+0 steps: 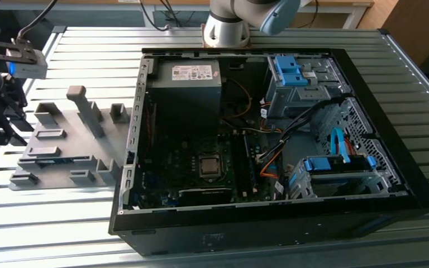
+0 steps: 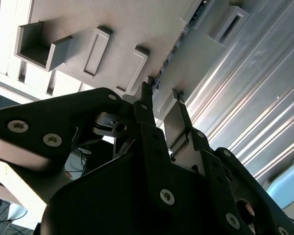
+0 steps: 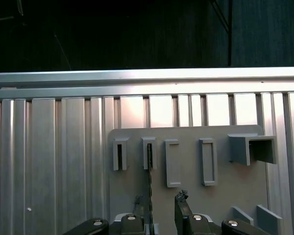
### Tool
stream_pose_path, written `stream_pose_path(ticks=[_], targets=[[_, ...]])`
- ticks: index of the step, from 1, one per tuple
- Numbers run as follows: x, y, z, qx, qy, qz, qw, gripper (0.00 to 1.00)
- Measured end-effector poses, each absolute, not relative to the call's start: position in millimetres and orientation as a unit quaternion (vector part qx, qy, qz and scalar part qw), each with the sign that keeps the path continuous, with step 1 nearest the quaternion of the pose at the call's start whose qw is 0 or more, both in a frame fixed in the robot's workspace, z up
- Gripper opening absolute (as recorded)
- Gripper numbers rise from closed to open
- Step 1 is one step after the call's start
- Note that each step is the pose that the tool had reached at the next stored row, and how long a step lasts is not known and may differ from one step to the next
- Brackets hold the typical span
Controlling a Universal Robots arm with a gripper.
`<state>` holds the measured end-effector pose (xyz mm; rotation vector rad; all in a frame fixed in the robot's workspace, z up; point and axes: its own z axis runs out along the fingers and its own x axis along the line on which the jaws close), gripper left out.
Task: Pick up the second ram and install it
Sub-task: 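Pick up the second ram and move it above second insertion slot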
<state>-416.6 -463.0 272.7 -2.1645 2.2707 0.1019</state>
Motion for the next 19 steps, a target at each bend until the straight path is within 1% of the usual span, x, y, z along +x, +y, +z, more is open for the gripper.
stream_pose_path(ticks=[7,19], targets=[[-416.6,-463.1,265.6,-0.691,0.722,0.032,0.002,0.38],[-416.6,-463.1,265.3,-0.691,0.722,0.032,0.002,0.38]])
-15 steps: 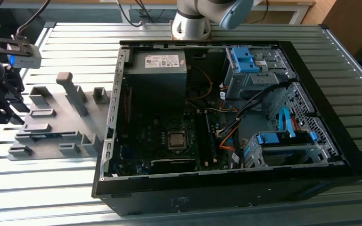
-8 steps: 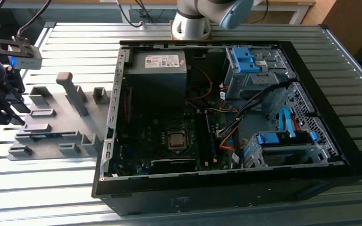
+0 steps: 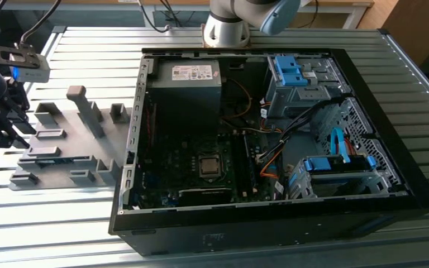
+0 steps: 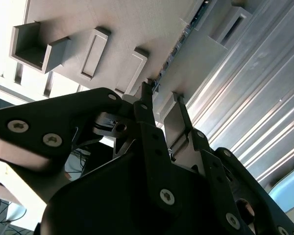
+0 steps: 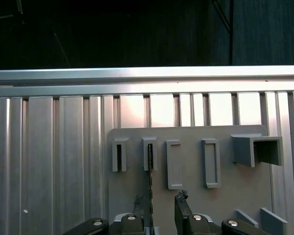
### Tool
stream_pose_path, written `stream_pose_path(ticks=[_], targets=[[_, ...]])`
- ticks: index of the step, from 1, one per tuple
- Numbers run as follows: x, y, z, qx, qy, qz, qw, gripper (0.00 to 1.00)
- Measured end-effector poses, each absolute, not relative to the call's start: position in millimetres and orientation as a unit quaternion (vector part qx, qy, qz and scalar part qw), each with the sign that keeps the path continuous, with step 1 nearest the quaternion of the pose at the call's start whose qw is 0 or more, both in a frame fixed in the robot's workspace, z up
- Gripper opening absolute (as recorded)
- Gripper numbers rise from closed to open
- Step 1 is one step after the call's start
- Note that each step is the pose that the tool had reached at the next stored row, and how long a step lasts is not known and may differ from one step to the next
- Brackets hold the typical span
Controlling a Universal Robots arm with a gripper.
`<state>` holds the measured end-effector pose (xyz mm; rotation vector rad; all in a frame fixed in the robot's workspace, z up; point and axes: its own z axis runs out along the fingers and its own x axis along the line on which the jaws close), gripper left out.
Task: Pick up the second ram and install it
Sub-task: 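Pick up the second ram and move it above second insertion slot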
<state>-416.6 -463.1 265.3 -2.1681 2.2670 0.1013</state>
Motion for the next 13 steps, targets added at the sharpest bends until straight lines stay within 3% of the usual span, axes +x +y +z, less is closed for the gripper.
stream_pose_path(ticks=[13], targets=[[-416.5,-463.4,253.3,-0.691,0.722,0.033,0.007,0.38]])
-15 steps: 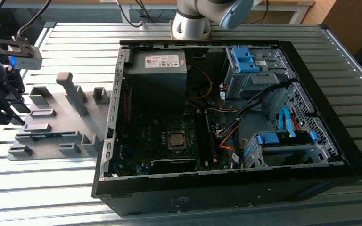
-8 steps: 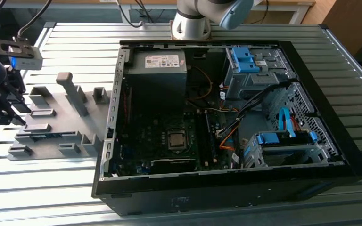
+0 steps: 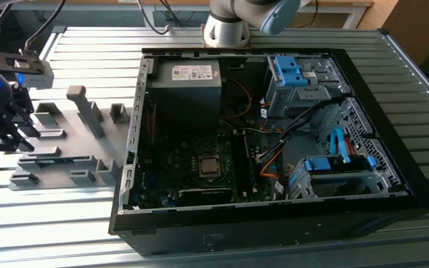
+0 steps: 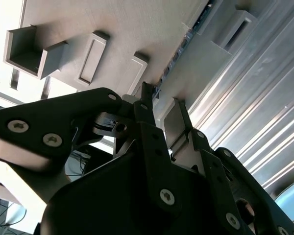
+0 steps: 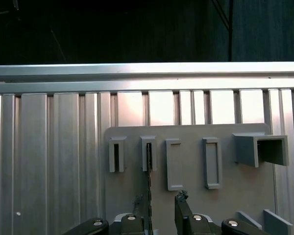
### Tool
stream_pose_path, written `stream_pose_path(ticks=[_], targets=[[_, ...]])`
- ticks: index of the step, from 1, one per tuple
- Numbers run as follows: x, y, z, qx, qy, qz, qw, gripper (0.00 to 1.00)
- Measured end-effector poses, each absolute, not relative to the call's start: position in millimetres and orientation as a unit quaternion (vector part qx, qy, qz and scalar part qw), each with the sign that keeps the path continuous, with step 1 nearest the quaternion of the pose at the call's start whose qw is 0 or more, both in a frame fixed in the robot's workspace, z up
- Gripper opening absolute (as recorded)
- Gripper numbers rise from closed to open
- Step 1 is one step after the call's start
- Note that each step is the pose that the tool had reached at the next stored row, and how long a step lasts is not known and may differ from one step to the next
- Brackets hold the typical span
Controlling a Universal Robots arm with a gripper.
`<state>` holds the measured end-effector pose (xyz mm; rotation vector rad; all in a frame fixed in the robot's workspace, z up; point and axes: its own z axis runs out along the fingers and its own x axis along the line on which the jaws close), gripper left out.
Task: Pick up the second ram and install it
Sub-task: 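Pick up the second ram and move it above second insertion slot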
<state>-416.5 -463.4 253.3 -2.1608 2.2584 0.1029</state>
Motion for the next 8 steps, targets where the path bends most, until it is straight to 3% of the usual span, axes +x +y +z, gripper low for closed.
stream_pose_path(ticks=[8], targets=[[-416.5,-464.2,244.8,-0.7,0.713,0.031,0.008,0.38]])
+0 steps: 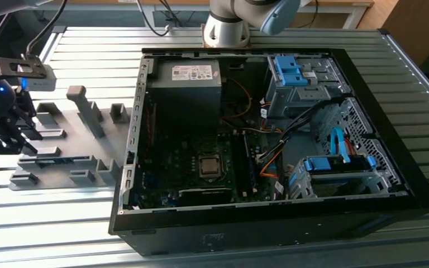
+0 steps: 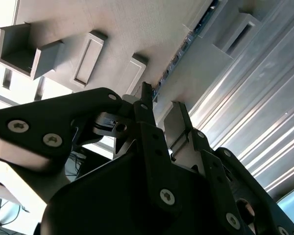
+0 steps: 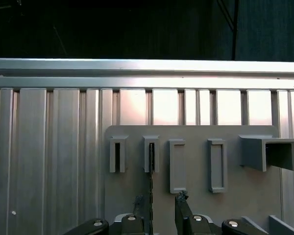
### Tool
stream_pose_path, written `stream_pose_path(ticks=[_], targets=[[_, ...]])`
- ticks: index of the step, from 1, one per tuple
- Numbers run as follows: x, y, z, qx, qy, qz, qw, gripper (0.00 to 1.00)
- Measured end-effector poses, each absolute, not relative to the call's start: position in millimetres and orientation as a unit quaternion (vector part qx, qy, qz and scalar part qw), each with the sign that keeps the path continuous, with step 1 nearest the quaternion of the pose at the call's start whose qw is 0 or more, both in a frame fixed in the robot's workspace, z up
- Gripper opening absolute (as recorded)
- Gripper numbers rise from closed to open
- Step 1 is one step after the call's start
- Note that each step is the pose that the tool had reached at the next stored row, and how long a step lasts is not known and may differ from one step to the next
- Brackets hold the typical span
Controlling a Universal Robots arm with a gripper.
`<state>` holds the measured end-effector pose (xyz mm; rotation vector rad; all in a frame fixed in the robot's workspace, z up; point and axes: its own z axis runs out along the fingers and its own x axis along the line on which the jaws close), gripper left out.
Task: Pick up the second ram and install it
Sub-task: 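Pick up the second ram and move it above second insertion slot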
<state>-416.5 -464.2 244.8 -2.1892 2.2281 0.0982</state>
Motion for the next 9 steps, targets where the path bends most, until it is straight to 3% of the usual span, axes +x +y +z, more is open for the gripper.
stream_pose_path(ticks=[9], targets=[[-416.5,-464.2,239.7,-0.701,0.713,0.031,0.008,0.38]])
